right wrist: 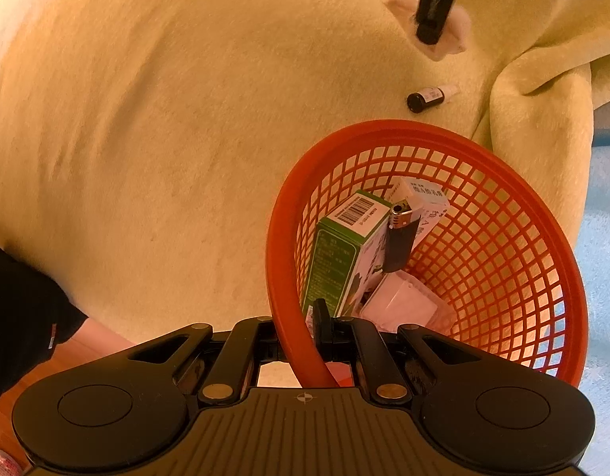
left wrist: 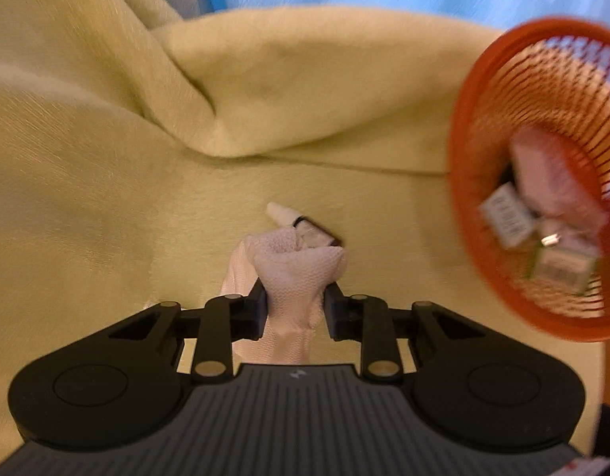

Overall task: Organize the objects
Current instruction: 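Move the left tool to the white tissue and grasp it, then carry the tissue over the wastebasket and open the left tool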

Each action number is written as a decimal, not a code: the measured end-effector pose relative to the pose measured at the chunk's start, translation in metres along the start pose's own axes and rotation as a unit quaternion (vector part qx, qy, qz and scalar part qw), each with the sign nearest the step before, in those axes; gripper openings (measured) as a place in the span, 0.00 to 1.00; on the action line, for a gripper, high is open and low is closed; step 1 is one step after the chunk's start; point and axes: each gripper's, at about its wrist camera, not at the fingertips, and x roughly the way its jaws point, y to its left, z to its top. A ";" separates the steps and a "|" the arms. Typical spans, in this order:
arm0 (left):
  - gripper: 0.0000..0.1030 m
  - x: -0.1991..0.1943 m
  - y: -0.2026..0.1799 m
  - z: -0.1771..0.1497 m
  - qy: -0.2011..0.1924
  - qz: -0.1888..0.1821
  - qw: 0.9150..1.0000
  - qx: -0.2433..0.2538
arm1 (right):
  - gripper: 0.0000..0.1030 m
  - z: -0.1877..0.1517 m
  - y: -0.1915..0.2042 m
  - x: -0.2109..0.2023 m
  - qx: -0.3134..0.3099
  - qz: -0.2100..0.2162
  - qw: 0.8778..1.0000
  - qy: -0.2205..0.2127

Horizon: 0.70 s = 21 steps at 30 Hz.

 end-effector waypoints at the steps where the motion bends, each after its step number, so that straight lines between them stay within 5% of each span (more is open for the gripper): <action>1: 0.23 -0.009 -0.002 0.001 -0.003 -0.008 1.000 -0.001 | 0.03 0.000 0.001 0.000 -0.002 -0.001 1.000 0.001; 12: 0.23 -0.072 -0.040 0.035 -0.036 -0.093 0.995 0.015 | 0.03 -0.004 0.004 0.000 -0.009 -0.011 1.000 0.008; 21: 0.23 -0.082 -0.064 0.061 -0.048 -0.121 0.991 0.041 | 0.03 -0.005 0.005 0.001 -0.013 -0.014 1.000 0.006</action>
